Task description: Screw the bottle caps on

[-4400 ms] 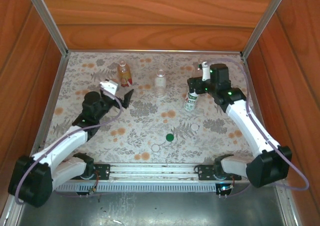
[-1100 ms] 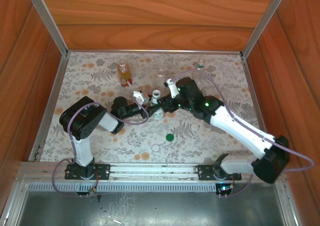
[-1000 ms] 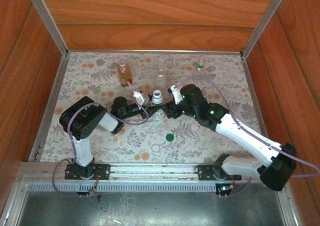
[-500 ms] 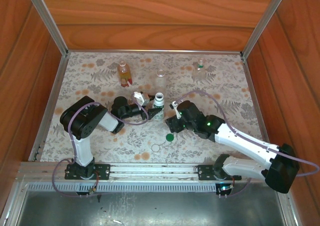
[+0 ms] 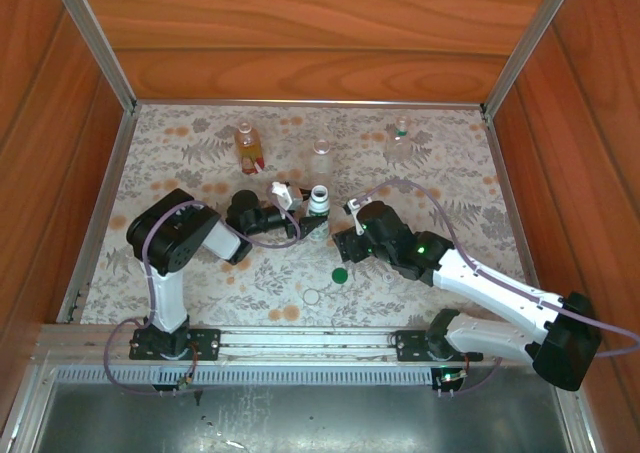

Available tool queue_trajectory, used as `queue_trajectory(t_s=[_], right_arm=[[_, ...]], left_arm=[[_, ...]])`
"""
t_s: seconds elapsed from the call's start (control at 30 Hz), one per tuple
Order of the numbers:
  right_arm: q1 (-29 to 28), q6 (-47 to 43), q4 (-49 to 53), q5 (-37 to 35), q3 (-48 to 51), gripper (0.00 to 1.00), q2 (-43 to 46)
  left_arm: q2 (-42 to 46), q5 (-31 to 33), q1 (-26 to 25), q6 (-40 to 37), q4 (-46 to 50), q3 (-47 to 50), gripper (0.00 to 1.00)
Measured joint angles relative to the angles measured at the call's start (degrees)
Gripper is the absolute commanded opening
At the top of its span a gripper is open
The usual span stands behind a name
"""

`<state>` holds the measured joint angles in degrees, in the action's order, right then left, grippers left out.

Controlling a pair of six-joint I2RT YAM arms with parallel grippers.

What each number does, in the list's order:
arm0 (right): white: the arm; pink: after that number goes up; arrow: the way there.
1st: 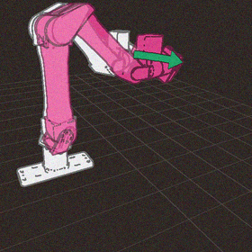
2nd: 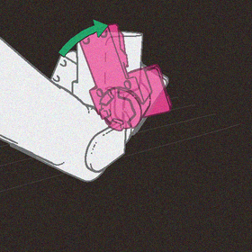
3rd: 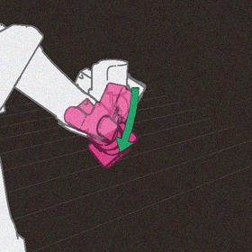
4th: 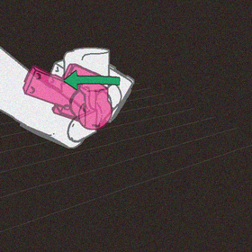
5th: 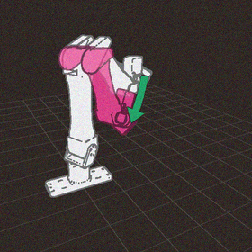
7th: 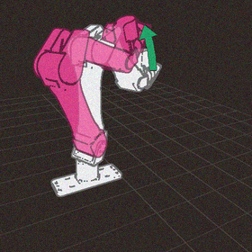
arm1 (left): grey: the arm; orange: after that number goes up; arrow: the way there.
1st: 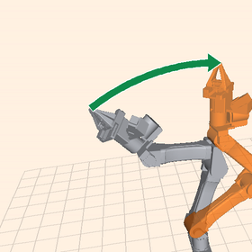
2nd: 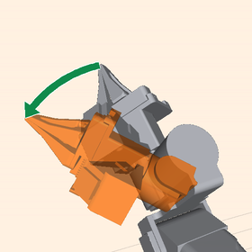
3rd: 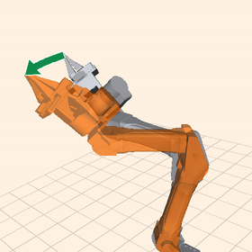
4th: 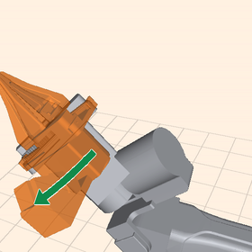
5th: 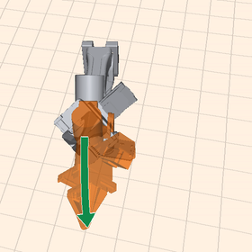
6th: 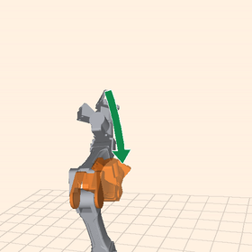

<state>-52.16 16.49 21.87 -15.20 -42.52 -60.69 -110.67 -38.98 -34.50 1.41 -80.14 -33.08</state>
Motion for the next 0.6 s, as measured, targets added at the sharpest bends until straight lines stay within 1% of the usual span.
queue_trajectory(t_s=[0.27,0.33,0.37,0.4,0.43,0.6], right_arm=[[0.0,0.44,0.68,-1.25,-0.02,0.8,0.0],[0.0,0.7,1.05,-1.42,-0.02,0.8,0.0],[0.0,0.81,1.27,-1.51,-0.02,0.8,0.0],[0.0,0.92,1.4,-1.6,-0.02,0.8,0.0],[0.0,1.03,1.49,-1.77,0.0,0.8,0.0],[0.0,1.05,0.42,-2.38,1.03,0.8,0.44]], left_arm=[[-0.35,-0.96,-0.02,0.37,-0.02,-1.18,0.71],[-0.76,-1.36,-0.02,0.55,-0.02,-1.68,0.68],[-0.85,-1.4,-0.02,0.57,-0.02,-1.77,0.65],[-1.01,-1.51,-0.02,0.59,-0.02,-1.92,0.6],[-1.16,-1.64,-0.02,0.66,-0.02,-2.01,0.59],[-1.29,-1.86,-0.02,0.74,-0.07,-2.12,0.58]])
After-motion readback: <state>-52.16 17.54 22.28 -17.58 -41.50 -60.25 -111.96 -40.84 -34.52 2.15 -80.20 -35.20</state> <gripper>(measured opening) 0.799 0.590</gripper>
